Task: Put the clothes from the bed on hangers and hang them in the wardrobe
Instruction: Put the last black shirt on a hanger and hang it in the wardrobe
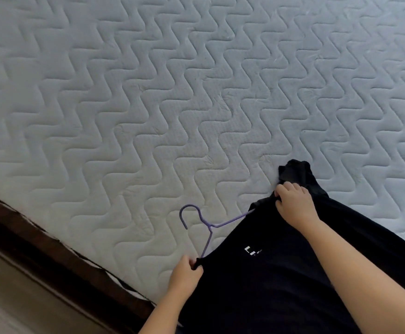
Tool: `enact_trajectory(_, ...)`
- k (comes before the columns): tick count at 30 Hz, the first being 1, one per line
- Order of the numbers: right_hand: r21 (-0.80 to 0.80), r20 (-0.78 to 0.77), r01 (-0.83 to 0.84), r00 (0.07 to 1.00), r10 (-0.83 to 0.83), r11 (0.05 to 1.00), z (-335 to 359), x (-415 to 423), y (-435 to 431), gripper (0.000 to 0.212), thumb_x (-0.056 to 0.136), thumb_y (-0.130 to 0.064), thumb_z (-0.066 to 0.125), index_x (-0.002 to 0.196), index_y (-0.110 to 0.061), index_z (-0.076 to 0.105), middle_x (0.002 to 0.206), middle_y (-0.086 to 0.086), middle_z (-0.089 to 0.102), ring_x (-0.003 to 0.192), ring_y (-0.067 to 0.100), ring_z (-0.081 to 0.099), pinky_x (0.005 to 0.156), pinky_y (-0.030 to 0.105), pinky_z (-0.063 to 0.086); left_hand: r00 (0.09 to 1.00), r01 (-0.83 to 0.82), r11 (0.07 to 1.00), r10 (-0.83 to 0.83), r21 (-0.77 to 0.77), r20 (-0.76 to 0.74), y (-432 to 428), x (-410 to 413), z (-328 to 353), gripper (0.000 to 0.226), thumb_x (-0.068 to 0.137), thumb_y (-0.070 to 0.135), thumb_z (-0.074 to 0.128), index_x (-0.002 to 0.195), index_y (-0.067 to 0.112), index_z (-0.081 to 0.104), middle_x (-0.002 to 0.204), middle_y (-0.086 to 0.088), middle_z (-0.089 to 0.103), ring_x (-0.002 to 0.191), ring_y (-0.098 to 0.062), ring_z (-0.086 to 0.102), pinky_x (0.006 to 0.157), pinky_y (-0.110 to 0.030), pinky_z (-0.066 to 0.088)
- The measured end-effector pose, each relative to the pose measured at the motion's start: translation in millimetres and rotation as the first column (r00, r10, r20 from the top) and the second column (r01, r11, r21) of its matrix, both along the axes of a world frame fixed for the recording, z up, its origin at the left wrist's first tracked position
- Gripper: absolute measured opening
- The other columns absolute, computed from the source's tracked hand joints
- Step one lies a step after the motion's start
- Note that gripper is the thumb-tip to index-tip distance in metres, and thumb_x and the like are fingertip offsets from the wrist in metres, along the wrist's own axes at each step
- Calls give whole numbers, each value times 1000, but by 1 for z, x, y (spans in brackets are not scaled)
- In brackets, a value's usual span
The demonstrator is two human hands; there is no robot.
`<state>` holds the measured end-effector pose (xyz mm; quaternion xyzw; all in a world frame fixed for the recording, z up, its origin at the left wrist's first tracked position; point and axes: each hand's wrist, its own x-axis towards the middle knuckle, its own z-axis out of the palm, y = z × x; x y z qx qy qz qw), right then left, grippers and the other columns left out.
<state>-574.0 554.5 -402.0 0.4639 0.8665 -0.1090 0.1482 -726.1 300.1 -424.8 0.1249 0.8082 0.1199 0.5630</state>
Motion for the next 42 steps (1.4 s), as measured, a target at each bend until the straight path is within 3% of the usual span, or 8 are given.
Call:
enact_trajectory(3, 4, -71, 60, 996, -59, 998, 30, 25, -19, 12, 75, -4, 61, 88, -4, 62, 85, 12, 61, 85, 33, 57, 81, 42, 42, 999, 14, 998, -16, 67, 37, -16, 14, 23, 16, 88, 22, 55, 100, 14, 58, 95, -2, 61, 86, -12, 53, 70, -20, 35)
enact_trajectory(6, -8, -138, 104, 985, -104, 995, 58, 55, -44, 10, 72, 2, 63, 82, -1, 63, 78, 14, 61, 77, 36, 58, 76, 44, 45, 997, 64, 991, -68, 120, 28, -29, 28, 54, 14, 88, 18, 56, 76, 25, 54, 80, 3, 59, 84, -13, 54, 65, -18, 32)
enact_trajectory(12, -78, -166, 160, 971, -171, 984, 106, 120, -100, 12, 82, -3, 59, 92, -2, 65, 88, 12, 63, 88, 32, 56, 104, 47, 36, 998, 1, 982, 11, 188, -60, -75, 66, 117, 15, 85, 18, 61, 74, 28, 55, 75, 8, 59, 80, -15, 58, 58, -12, 36)
enact_trajectory(17, -187, -140, 128, 978, -155, 974, 136, 160, -141, 16, 88, -19, 55, 100, -10, 60, 92, 0, 54, 90, 21, 56, 69, 26, 42, 978, -95, 951, 144, 293, -151, -121, 90, 166, 18, 79, 14, 68, 69, 27, 60, 70, 7, 62, 67, -3, 55, 58, -9, 40)
enact_trajectory(23, -217, -203, -2, 978, -44, 976, 165, 147, -158, 25, 91, -30, 50, 96, -7, 60, 88, 2, 49, 93, 26, 58, 68, 30, 39, 908, -97, 901, 254, 423, -333, -152, 76, 219, 14, 76, 17, 71, 65, 19, 62, 66, 0, 66, 66, -11, 58, 63, -22, 40)
enact_trajectory(26, -193, -268, -80, 963, 26, 978, 186, 124, -164, 29, 92, -34, 48, 93, -8, 59, 86, -2, 45, 92, 26, 57, 69, 29, 38, 853, -81, 871, 312, 485, -417, -175, 67, 255, 20, 77, 21, 70, 62, 23, 58, 61, 8, 63, 61, -4, 55, 59, -17, 39)
enact_trajectory(31, -47, -462, -250, 864, 201, 967, 237, 57, -192, 24, 91, -26, 52, 93, -6, 64, 87, 6, 56, 89, 29, 59, 69, 29, 37, 702, -113, 811, 475, 575, -532, -243, 58, 313, 20, 79, 23, 68, 62, 21, 58, 68, 15, 63, 60, -1, 55, 54, -13, 38)
enact_trajectory(42, 217, -742, -558, 440, 506, 801, 369, -82, -336, 16, 90, -14, 51, 89, -4, 64, 85, 7, 58, 86, 21, 50, 75, 31, 37, 161, -150, 598, 801, 787, -577, -410, 107, 427, 25, 76, 14, 71, 62, 32, 59, 63, 7, 65, 74, 13, 57, 60, -1, 40)
